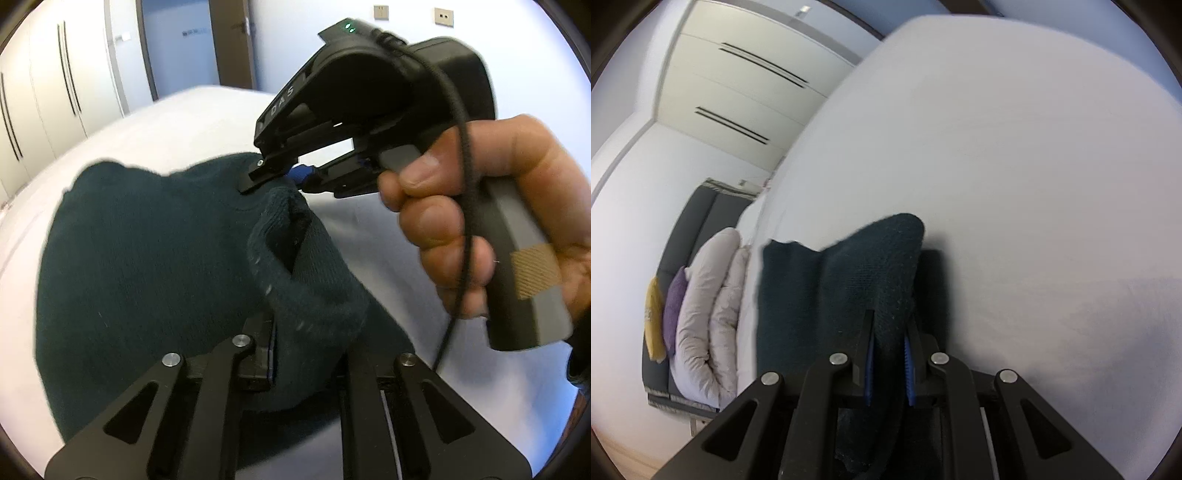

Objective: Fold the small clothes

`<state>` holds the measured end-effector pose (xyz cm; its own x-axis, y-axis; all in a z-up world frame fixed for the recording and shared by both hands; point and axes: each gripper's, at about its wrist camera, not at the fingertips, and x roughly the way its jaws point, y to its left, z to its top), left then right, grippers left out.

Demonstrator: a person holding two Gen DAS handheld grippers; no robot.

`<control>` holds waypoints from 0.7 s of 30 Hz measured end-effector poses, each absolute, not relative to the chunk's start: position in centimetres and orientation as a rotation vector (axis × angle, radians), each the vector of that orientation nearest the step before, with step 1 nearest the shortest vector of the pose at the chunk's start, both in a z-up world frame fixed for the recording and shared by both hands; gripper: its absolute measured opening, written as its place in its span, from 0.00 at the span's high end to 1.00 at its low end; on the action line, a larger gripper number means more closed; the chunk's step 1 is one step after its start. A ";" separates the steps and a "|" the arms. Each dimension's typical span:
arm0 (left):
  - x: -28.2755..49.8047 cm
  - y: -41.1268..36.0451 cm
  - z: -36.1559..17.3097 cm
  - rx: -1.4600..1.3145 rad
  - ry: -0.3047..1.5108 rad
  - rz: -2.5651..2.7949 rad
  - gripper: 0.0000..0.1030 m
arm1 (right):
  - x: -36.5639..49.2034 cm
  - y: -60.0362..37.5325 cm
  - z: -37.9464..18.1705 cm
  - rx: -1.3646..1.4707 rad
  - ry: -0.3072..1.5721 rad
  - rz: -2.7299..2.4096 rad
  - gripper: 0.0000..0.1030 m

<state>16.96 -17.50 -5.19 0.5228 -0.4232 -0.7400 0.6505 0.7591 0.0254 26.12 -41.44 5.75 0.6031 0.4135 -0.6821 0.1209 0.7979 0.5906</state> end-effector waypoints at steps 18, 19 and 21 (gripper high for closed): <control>19.4 4.4 -0.5 0.058 0.792 -0.646 0.29 | 15.3 -39.7 6.9 0.662 0.877 0.153 0.49; 19.7 4.8 -0.6 0.055 0.796 -0.641 0.29 | 15.0 -39.2 6.7 0.628 0.894 0.137 0.49; 20.1 6.0 -0.8 0.054 0.803 -0.641 0.29 | 14.3 -37.7 6.5 0.577 0.909 0.123 0.49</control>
